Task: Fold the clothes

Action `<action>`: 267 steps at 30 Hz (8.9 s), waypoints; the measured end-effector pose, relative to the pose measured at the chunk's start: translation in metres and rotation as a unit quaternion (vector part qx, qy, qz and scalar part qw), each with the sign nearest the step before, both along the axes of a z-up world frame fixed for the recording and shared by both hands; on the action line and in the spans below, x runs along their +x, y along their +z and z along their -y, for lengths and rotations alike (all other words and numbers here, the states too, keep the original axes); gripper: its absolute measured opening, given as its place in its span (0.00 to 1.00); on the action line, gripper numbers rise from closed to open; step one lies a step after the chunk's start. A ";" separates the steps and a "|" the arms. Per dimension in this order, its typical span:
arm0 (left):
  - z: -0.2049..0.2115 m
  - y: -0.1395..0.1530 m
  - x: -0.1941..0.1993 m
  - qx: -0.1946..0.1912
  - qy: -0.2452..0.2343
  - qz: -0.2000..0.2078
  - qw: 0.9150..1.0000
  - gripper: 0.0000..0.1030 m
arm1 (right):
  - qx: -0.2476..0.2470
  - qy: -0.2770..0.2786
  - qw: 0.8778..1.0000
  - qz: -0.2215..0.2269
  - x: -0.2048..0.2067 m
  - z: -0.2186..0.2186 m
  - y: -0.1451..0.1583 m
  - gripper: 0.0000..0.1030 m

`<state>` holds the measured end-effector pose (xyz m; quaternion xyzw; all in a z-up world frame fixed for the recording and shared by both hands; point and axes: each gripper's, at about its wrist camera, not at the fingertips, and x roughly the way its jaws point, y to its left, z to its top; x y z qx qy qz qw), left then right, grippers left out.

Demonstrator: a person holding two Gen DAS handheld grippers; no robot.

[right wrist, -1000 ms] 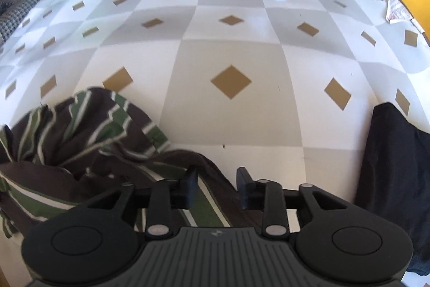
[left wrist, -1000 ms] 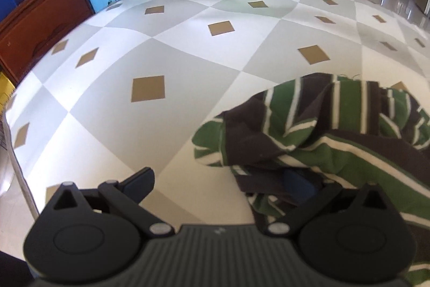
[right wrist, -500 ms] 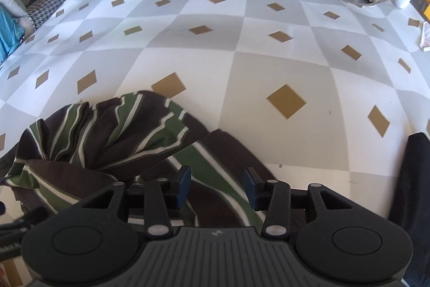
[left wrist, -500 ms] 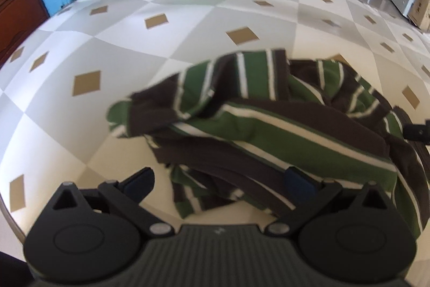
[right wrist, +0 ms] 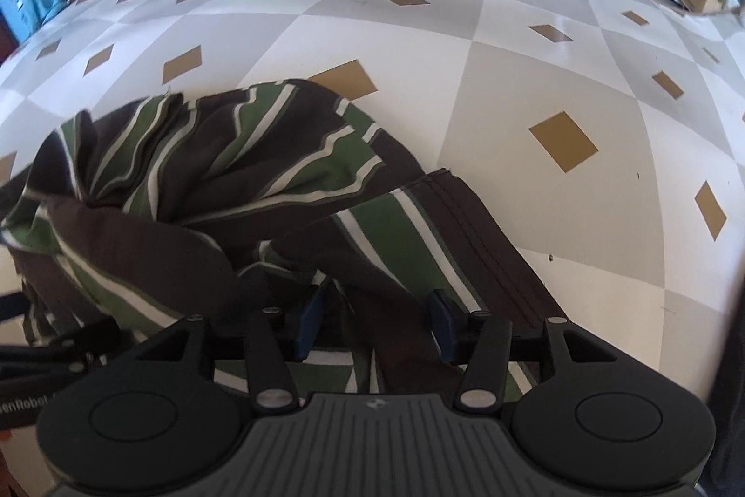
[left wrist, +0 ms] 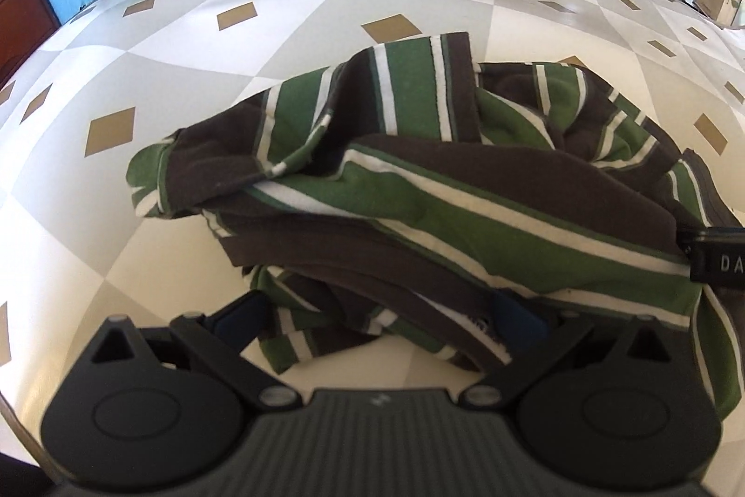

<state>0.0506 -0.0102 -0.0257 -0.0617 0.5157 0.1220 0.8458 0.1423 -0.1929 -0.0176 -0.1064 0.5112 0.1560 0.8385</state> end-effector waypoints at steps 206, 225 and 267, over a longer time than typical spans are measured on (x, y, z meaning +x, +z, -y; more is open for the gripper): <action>0.024 -0.004 -0.045 -0.039 -0.175 0.034 0.983 1.00 | 0.062 0.163 0.985 0.012 0.007 -0.049 0.023 0.49; 0.044 -0.010 -0.060 -0.016 -0.229 0.025 0.973 1.00 | 0.107 0.026 0.992 0.064 0.043 -0.064 0.026 0.12; -0.060 0.057 0.046 0.054 -0.138 0.046 0.988 1.00 | 0.208 0.045 0.974 0.077 0.047 -0.091 0.049 0.13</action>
